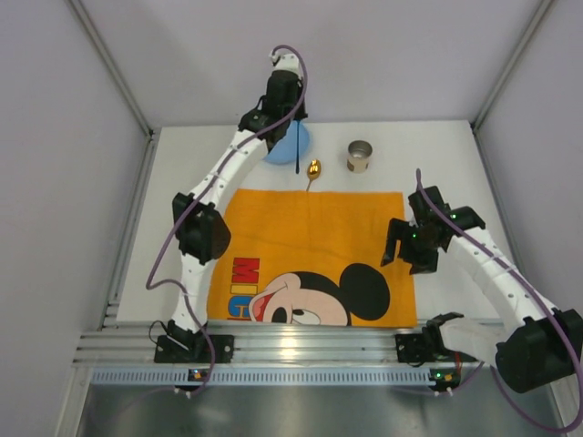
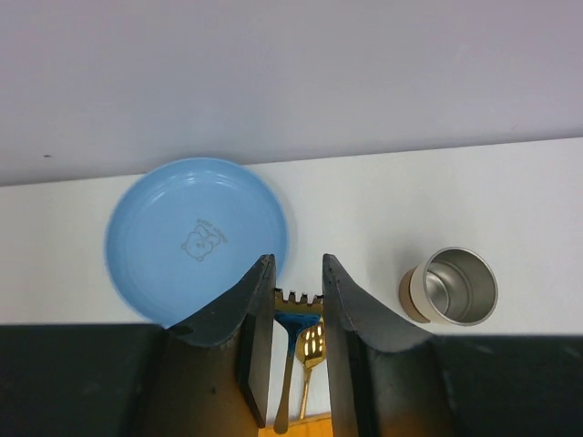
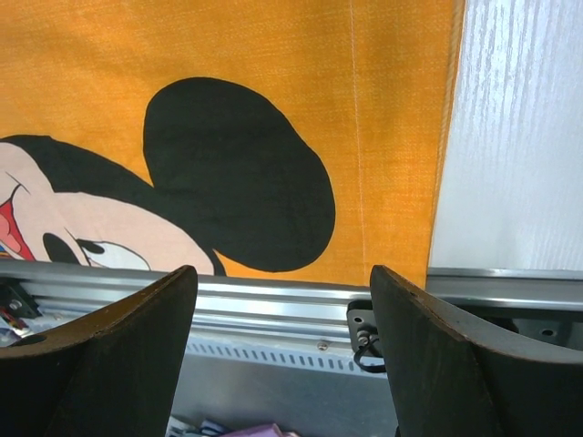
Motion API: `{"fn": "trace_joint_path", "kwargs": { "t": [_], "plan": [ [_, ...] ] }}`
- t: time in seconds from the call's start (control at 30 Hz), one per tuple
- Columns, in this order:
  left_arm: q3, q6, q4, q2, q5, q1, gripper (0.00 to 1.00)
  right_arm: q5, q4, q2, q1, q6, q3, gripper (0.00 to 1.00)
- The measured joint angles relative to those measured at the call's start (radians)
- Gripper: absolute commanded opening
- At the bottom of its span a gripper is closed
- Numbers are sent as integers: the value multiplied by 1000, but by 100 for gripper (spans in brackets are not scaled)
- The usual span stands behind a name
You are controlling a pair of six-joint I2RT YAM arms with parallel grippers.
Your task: Set the dinner table for one person
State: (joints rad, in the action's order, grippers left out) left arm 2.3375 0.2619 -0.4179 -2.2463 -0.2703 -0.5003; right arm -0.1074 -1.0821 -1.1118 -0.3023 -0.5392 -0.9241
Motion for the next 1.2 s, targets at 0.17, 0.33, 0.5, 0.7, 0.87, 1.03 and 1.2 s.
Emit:
{"fn": "trace_joint_path", "kwargs": {
  "t": [0.17,0.33,0.5,0.7,0.87,1.03,1.2],
  "plan": [
    [-224,-21,-5,237,-40,2,0,-12,21,-15,0,1,0,77],
    [-369,-2,-94,421,-32,9,0,-41,69,-74,0,7,-1,76],
    [-582,50,-205,581,3,13,0,-63,108,-173,3,35,-39,77],
    [-943,112,-345,782,64,13,0,-85,150,-217,4,66,-85,77],
    [-1131,161,-408,884,82,13,0,-106,183,-219,4,78,-77,76],
    [-1252,195,-391,905,91,13,0,-127,198,-219,4,92,-37,76],
    [-1300,200,-351,880,75,13,0,-134,204,-219,4,96,-16,76]
  ]
}}
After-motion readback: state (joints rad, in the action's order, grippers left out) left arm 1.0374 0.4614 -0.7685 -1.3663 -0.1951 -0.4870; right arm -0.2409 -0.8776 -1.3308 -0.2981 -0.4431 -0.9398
